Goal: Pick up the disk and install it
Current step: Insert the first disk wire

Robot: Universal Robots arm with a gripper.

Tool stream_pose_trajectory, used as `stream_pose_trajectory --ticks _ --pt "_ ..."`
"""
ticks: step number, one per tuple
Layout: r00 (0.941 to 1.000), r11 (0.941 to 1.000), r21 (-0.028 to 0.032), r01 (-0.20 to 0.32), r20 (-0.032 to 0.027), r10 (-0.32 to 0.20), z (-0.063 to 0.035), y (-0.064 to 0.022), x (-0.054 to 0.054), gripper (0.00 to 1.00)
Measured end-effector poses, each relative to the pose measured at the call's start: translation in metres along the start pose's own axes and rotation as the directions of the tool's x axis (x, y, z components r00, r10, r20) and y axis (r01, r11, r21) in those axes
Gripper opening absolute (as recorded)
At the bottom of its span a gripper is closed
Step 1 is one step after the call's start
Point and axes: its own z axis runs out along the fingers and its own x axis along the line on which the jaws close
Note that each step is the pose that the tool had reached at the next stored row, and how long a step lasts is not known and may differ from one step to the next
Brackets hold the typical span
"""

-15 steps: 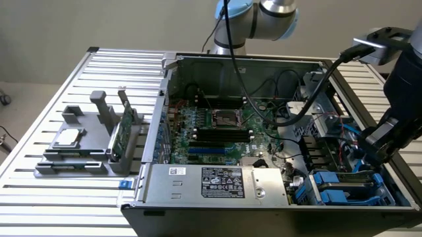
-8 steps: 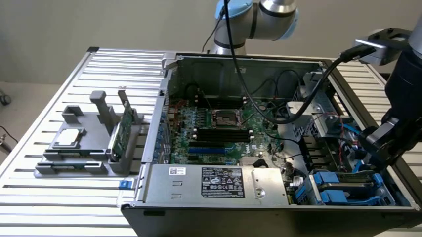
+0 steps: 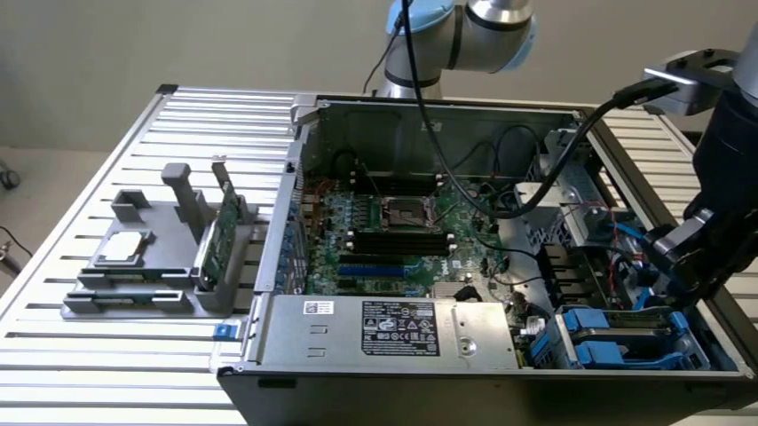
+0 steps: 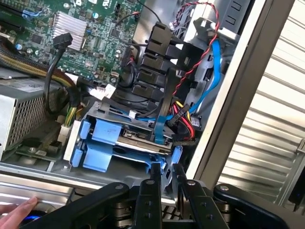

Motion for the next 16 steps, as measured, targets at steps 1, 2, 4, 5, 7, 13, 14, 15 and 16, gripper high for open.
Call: stream_pose_trajectory --ticks 1,2,4,5,7,13,14,15,16 --pt "1.0000 1.0000 -0.0022 -0.007 0.0041 0.007 0.0000 0.0000 0.0000 0.25" --pt "0.9999 0.9999 -0.0048 -0.014 0.0087 0.014 0.0001 0.0000 0.0000 0.25" --pt "0.9994 0.9996 -0.0112 -0.027 0.0189 0.027 0.0001 0.0000 0.0000 0.25" --pt "0.9991 0.9993 -0.0150 -0.034 0.0246 0.034 0.0001 0.0000 0.0000 0.25" --pt "0.9982 0.9986 -0.0228 -0.047 0.0350 0.048 0.0001 0.0000 0.0000 0.25" --pt "0.9934 0.9938 -0.0518 -0.098 0.0545 0.101 0.0002 0.0000 0.0000 0.25" --pt "0.9922 0.9925 -0.0549 -0.109 0.0551 0.112 0.0001 0.0000 0.0000 0.25" --pt "0.9908 0.9910 -0.0573 -0.121 0.0553 0.124 0.0001 0.0000 -0.0001 0.25" --pt "0.9892 0.9894 -0.0588 -0.133 0.0550 0.136 0.0002 0.0001 0.0000 0.25"
